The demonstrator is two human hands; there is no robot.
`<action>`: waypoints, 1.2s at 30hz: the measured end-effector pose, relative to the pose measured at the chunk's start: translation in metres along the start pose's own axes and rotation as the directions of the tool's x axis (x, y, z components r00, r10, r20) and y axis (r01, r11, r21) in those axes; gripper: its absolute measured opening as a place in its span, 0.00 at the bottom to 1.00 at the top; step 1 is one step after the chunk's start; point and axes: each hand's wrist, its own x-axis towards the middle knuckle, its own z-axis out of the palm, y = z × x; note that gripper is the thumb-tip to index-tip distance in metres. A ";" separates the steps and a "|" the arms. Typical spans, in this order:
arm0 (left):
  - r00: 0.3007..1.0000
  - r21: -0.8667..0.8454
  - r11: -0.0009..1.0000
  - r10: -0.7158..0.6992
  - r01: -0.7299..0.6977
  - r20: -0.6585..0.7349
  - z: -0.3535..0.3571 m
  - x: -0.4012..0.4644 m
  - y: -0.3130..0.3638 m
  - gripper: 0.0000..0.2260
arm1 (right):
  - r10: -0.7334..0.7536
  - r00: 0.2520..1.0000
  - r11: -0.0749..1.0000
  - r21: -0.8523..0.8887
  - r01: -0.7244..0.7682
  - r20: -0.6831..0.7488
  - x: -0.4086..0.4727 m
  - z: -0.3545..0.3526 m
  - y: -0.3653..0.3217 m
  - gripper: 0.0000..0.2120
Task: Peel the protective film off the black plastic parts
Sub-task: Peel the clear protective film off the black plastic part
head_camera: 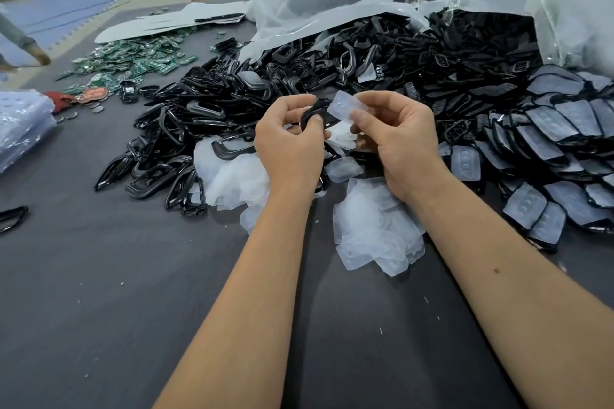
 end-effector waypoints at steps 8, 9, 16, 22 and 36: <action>0.994 -0.035 0.999 0.034 -0.030 0.108 -0.001 0.002 -0.002 0.09 | -0.082 0.997 0.997 -0.008 0.082 -0.006 -0.001 0.001 0.000 0.05; 0.991 -0.041 0.999 0.037 -0.032 0.126 -0.001 0.002 -0.002 0.09 | -0.106 0.994 0.994 -0.034 0.106 -0.005 -0.001 0.001 0.001 0.05; 0.979 -0.108 0.994 -0.009 0.032 0.205 0.000 0.004 -0.001 0.15 | -0.171 0.983 0.969 -0.192 0.157 -0.061 0.001 0.001 0.004 0.05; 0.968 -0.174 0.978 -0.070 0.114 0.243 0.000 0.003 0.001 0.17 | -0.201 0.974 0.939 -0.306 0.160 -0.108 0.001 0.003 0.004 0.06; 0.960 -0.192 0.976 -0.043 0.099 0.278 0.000 0.003 0.000 0.13 | -0.207 0.956 0.928 -0.352 0.125 -0.208 -0.001 0.003 0.000 0.07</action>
